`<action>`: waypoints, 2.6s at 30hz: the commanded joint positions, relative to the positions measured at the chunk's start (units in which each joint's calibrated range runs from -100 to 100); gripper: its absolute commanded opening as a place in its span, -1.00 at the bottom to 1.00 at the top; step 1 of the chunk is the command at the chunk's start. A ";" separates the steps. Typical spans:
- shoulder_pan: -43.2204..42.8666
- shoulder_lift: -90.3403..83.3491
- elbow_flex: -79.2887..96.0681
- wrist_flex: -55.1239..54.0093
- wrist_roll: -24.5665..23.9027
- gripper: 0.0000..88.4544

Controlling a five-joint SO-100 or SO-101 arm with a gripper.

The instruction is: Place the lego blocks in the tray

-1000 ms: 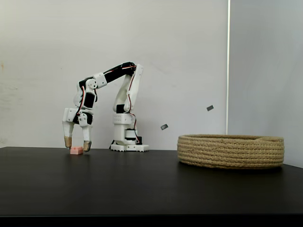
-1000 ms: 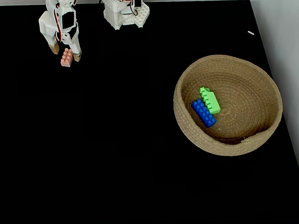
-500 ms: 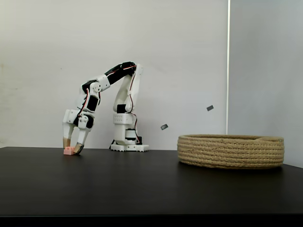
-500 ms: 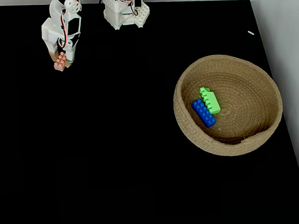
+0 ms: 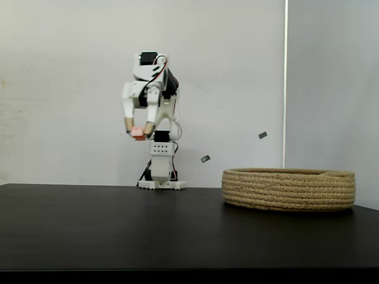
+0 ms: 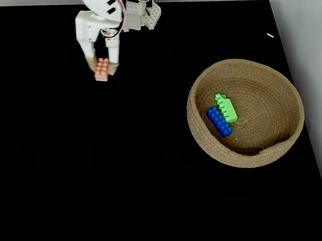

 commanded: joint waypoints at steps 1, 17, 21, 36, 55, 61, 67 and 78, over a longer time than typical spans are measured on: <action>-13.82 1.26 -11.31 1.32 -2.69 -1.00; -35.01 23.78 -28.91 -8.01 -3.03 -1.00; -37.64 28.60 -35.39 -7.84 -5.23 -1.00; -37.23 29.89 -35.48 -7.09 -5.57 -0.29; -10.36 -23.59 33.10 -8.01 2.44 -0.33; -5.49 -37.95 50.61 -7.17 2.69 -0.35; -2.52 -49.22 63.11 -6.34 3.91 -0.35; -0.38 -63.92 74.51 2.24 5.23 -0.36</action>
